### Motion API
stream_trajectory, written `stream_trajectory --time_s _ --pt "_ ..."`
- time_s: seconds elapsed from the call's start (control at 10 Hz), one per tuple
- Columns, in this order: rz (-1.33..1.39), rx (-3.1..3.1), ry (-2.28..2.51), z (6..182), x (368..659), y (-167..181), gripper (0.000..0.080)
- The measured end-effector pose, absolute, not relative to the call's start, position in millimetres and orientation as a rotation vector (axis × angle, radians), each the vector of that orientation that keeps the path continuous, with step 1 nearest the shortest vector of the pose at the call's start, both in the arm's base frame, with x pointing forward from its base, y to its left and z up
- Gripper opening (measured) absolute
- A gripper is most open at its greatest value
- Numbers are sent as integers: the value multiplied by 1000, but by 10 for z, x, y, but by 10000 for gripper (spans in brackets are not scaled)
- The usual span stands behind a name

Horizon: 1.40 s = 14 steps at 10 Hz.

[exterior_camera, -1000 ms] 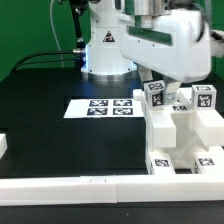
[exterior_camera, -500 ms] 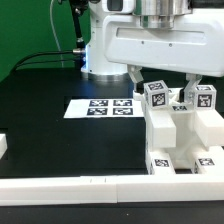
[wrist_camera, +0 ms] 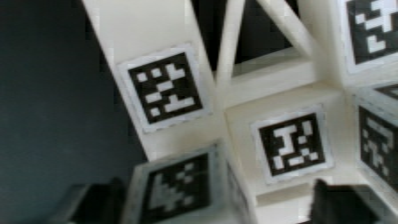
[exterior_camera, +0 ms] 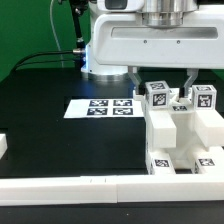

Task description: Assemble chair

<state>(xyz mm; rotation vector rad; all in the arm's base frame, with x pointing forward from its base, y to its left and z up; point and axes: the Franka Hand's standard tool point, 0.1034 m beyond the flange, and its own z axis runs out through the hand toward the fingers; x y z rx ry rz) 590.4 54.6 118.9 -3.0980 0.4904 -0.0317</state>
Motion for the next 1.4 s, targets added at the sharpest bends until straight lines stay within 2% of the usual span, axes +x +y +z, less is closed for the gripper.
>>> stream_trajectory --time_s 0.1,0.2,0.9,1.1,1.4 --pt "-32 -3096 507 1188 5905 536 313" --pt "-31 -3074 621 1185 5903 530 279" --pt "-99 -2487 1836 1158 5923 537 281" --pt "-88 -2285 2005 1150 5916 539 281" --pt "-91 -2385 1894 1141 5910 541 288"
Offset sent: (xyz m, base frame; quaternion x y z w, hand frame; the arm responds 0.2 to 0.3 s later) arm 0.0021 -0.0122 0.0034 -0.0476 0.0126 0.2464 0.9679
